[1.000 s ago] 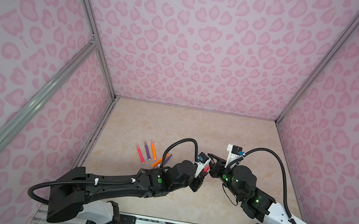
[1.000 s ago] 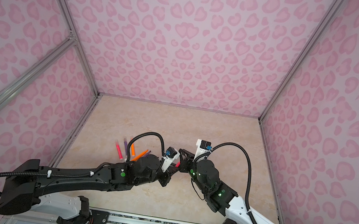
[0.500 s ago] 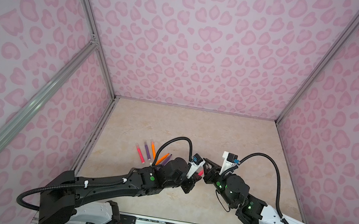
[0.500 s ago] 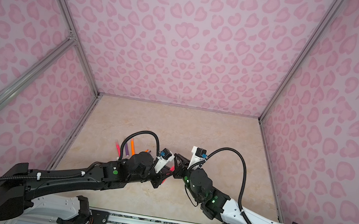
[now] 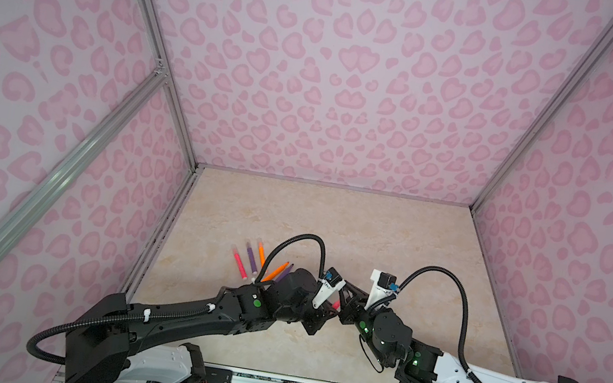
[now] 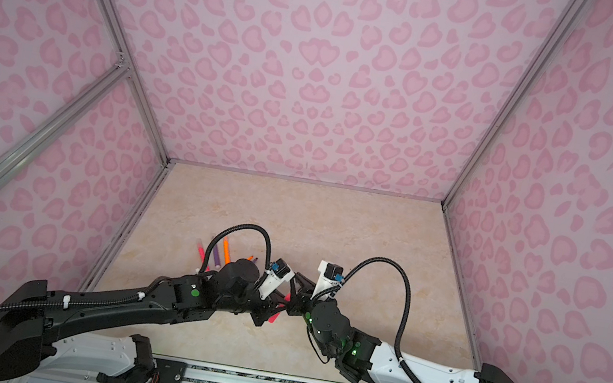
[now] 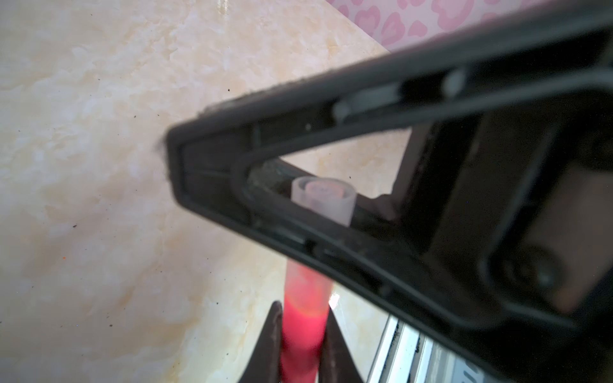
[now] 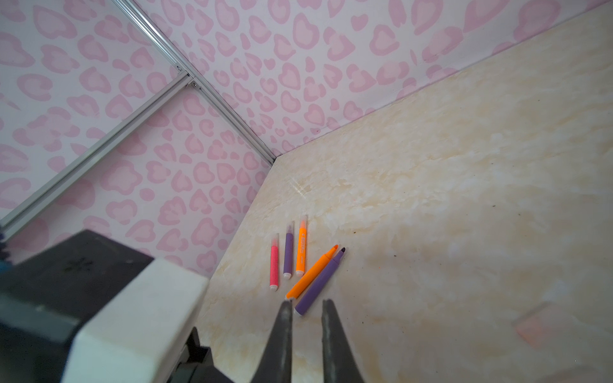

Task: Insert the pens into the pen caps

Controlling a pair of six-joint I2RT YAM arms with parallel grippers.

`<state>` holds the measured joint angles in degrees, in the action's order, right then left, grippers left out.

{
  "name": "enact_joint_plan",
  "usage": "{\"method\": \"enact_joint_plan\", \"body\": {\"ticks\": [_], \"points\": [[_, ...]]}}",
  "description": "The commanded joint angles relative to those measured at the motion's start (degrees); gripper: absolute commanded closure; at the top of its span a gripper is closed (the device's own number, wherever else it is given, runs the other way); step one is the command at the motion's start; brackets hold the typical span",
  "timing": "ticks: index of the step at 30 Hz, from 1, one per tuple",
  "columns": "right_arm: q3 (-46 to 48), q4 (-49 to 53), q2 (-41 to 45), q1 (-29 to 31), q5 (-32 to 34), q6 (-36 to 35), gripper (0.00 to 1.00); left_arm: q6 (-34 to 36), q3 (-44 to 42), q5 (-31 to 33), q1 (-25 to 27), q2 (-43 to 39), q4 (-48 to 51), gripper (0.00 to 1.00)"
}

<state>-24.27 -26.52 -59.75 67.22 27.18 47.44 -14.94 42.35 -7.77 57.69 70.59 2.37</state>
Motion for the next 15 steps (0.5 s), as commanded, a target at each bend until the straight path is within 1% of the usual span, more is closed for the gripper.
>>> {"method": "enact_joint_plan", "body": {"ticks": [1,4,8,11,15], "points": [[-0.6,14.5,-0.9,2.4,-1.8,2.3,1.00,-5.5,0.2,17.1,-1.7,-1.0,-12.9,0.96],[-3.3,19.4,-3.0,4.6,3.3,4.1,1.00,-5.6,0.4,19.6,-1.6,-1.0,-12.2,0.96],[-8.0,25.7,-7.3,7.1,8.5,6.3,1.00,-5.9,1.7,23.9,-1.6,0.0,-9.7,0.96],[-10.0,27.2,-9.8,8.0,10.0,6.8,1.00,-6.5,2.5,26.3,-1.6,0.9,-8.3,0.96],[-10.6,27.8,-11.1,8.1,10.8,7.7,1.00,-6.9,2.8,26.7,-1.6,1.3,-7.6,0.96]]}}
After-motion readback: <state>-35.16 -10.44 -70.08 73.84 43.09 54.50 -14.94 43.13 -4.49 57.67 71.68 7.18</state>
